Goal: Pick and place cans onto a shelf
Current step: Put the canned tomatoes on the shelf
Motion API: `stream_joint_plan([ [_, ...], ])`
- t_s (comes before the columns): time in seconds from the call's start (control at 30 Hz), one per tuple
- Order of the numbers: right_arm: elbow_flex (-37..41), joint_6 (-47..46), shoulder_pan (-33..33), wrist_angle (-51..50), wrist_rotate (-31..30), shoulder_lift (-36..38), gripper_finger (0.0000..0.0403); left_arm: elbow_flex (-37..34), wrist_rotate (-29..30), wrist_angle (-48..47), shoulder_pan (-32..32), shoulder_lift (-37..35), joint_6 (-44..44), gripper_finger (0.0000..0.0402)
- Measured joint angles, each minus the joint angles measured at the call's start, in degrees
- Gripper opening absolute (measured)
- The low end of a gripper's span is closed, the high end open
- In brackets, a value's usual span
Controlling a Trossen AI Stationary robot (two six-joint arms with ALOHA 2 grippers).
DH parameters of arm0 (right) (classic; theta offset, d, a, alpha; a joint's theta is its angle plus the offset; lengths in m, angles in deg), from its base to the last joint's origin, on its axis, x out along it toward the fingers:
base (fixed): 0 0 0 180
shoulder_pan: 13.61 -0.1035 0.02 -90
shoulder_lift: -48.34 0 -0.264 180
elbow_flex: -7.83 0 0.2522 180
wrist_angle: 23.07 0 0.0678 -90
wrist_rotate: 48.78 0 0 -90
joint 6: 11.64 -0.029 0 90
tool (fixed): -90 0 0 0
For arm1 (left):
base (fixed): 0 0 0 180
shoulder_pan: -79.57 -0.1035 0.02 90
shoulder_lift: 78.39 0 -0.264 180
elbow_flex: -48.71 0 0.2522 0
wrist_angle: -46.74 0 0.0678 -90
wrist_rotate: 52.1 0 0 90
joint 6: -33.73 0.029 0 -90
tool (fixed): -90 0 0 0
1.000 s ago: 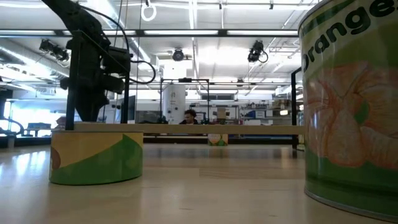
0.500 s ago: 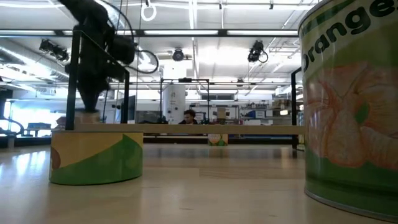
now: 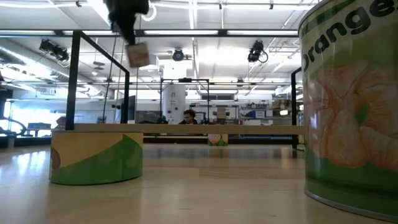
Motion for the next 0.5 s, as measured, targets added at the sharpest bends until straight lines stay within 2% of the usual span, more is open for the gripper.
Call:
stream_joint_plan([
  [0.17, 0.0, 0.5, 0.0, 10.0, -1.5, 0.0, 0.0018, 7.4, -0.7, -0.2, 10.0, 7.8, -9.7, 0.0005],
  [0.3, 0.0, -2.1, 0.0, 22.3, -5.3, 0.0, 0.0018, 13.6, -7.0, -3.1, 15.0, 16.6, -10.8, 0.0005],
  [0.4, 0.0, -4.9, 0.0, 27.1, -12.7, 0.0, 0.0018, 16.4, -9.8, -7.4, 15.9, 23.1, -10.1, 0.0005],
  [0.5, 0.0, -9.2, 0.0, 23.5, -23.1, 0.0, 0.0018, 16.6, -11.4, -9.8, 15.6, 28.0, -6.9, 0.0005],
])
